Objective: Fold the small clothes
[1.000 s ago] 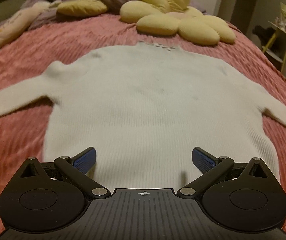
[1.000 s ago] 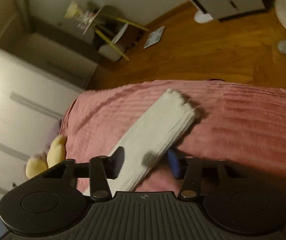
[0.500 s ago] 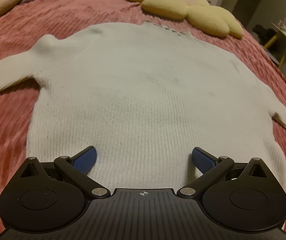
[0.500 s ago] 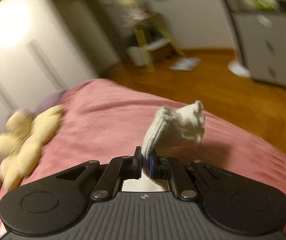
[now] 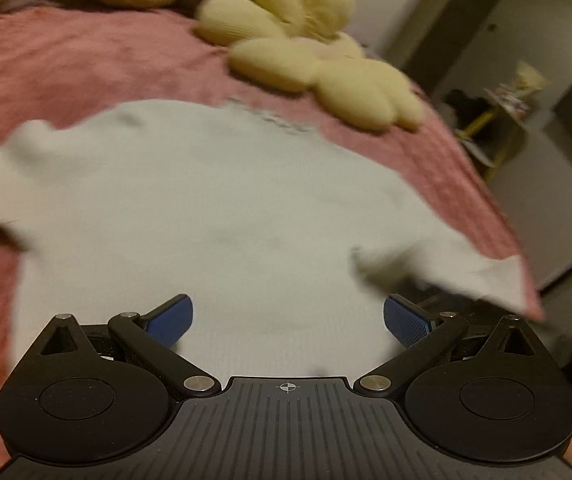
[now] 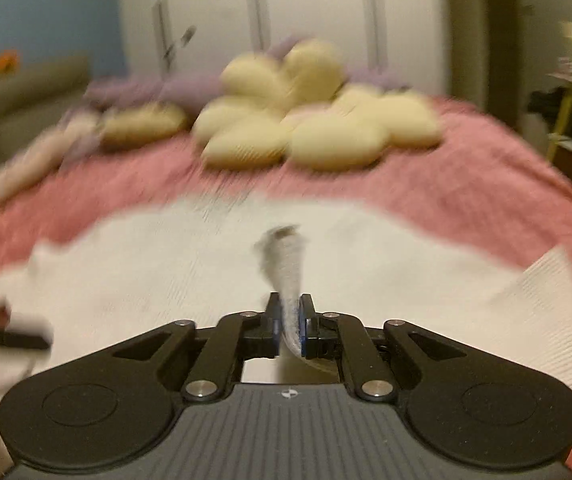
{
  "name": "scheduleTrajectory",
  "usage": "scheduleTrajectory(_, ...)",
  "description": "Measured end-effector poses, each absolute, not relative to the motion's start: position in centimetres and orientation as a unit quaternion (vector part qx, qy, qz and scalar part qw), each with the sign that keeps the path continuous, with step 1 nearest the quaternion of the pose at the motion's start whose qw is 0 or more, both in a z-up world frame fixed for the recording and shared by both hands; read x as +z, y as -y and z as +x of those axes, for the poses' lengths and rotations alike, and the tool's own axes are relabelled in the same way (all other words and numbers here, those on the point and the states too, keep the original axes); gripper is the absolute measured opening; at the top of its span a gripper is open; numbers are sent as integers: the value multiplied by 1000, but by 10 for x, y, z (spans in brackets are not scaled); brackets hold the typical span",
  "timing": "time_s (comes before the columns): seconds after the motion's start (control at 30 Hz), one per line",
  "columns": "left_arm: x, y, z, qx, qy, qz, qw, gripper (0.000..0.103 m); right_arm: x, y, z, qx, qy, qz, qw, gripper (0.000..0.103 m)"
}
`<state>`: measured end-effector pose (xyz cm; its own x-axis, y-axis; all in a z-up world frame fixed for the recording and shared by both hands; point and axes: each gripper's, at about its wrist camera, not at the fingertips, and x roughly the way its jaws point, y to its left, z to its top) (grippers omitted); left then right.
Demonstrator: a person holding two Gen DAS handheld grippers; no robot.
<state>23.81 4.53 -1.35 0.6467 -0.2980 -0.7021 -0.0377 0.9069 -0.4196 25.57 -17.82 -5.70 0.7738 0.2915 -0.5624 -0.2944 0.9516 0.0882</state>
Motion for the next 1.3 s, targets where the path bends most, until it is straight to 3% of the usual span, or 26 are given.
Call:
scheduleTrajectory(0.03,-14,-42,244,-85,-416,-206,882,103,-62,173,255,158,-317,-10,935,33)
scheduleTrajectory(0.13,-18,-27,266,-116,-420,-222,872,103,-63,185,244,168,-315,10,934,54)
scheduleTrajectory(0.2,-27,-16,284,-138,-432,-240,858,103,-55,203,231,165,-298,37,940,58)
scheduleTrajectory(0.33,-49,0,313,-156,-462,-282,826,102,-46,243,206,134,-287,96,944,58)
scheduleTrajectory(0.6,-70,22,343,-177,-485,-320,794,88,-59,302,195,92,-289,173,937,58)
scheduleTrajectory(0.63,-71,25,345,-177,-487,-320,793,83,-60,304,195,91,-289,177,936,58)
scheduleTrajectory(0.7,-71,30,349,-179,-499,-313,788,48,-62,306,196,93,-292,185,934,58)
scheduleTrajectory(0.8,-70,34,351,-168,-512,-282,794,25,-63,304,196,93,-291,189,933,58)
scheduleTrajectory(0.87,-65,31,352,-164,-510,-271,800,18,-62,303,197,91,-290,187,934,56)
scheduleTrajectory(1.0,-41,7,343,-150,-467,-257,833,16,-55,302,199,87,-282,172,940,47)
scheduleTrajectory(1.13,-10,-25,326,-91,-404,-169,895,16,-46,302,206,89,-280,172,940,47)
scheduleTrajectory(1.3,-16,-71,314,29,-391,-93,915,16,-43,288,222,115,-295,161,935,47)
